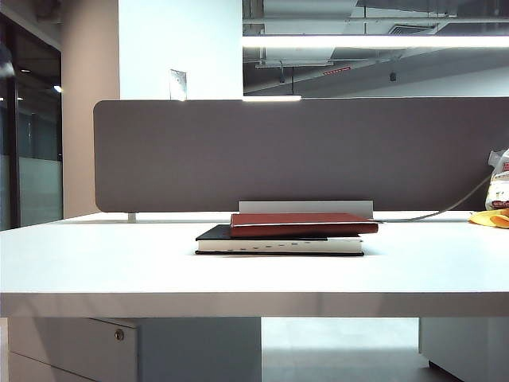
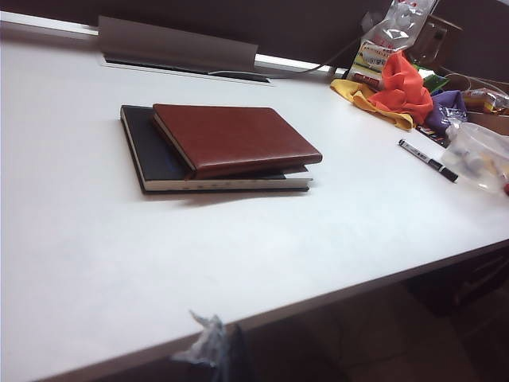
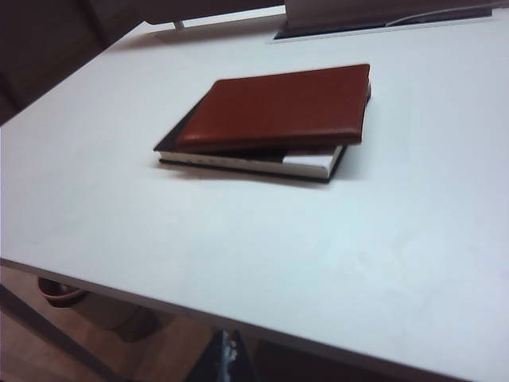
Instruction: Pick up the red book and place it on top of the black book.
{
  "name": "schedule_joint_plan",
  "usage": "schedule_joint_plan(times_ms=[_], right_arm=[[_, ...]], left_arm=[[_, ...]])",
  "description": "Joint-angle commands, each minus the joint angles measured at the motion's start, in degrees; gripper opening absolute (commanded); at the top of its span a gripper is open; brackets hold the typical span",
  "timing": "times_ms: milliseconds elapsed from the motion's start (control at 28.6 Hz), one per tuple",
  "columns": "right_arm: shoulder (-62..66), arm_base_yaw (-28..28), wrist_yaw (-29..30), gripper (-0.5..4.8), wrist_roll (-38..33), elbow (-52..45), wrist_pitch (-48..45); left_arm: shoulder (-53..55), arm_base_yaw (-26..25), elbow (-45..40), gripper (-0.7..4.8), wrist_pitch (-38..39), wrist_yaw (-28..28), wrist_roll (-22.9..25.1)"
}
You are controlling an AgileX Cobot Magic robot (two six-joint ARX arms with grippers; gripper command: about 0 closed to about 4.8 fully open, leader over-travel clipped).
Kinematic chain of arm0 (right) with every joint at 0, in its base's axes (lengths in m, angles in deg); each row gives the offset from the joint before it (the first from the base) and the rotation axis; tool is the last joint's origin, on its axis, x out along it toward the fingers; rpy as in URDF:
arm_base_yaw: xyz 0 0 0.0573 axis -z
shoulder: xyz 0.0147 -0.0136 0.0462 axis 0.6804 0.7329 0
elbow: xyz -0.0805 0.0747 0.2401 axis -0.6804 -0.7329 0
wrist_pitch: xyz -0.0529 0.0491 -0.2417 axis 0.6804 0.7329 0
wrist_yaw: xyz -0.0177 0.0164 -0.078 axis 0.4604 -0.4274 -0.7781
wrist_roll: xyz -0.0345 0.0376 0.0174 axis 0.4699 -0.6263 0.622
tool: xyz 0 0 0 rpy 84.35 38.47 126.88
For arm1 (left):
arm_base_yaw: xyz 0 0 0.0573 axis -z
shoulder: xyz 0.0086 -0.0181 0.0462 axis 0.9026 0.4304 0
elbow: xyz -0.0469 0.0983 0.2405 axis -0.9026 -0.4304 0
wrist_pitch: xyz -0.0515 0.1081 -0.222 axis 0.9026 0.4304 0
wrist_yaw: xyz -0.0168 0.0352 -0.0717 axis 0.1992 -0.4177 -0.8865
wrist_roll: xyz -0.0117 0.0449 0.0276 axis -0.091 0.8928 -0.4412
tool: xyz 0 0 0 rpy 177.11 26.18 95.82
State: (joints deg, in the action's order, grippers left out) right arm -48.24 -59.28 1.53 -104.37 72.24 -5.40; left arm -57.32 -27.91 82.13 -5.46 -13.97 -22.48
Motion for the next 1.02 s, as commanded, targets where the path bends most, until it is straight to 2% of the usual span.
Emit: schedule_joint_plan(times_ms=[35, 315, 490, 665, 945, 980, 1015], right_arm=[[0.0, 0.0, -2.6, -0.06, 1.1, -3.6, -5.6], [0.0, 0.0, -2.4, -0.06, 3.6, -10.4, -13.0], [0.0, 0.0, -2.0, -0.06, 4.7, -12.0, -10.0], [0.0, 0.0, -2.0, -0.06, 7.4, -15.5, -11.3], [0.0, 0.0, -2.8, -0.04, 7.8, -17.0, -13.4], [0.0, 0.0, -2.8, 0.08, 7.2, -17.0, -13.2], [0.0, 0.0, -3.2, 0.48, 7.5, -17.0, -12.9]], left_arm=[[0.0, -0.1, -3.8, -0.06, -6.4, 0.2, 0.0], [0.0, -0.1, -9.7, -0.06, -8.9, 0.2, 1.3], [0.0, -0.1, -12.4, -0.06, -10.5, 0.2, 3.1], [0.0, -0.1, -15.3, -0.06, -15.5, 0.2, 3.1], [0.0, -0.1, -15.3, -0.06, -15.5, 0.2, 5.3], [0.0, -0.1, -15.3, -0.06, -15.2, 0.2, 5.4], [0.0, -0.1, -15.3, -0.06, -14.7, 0.2, 5.4]])
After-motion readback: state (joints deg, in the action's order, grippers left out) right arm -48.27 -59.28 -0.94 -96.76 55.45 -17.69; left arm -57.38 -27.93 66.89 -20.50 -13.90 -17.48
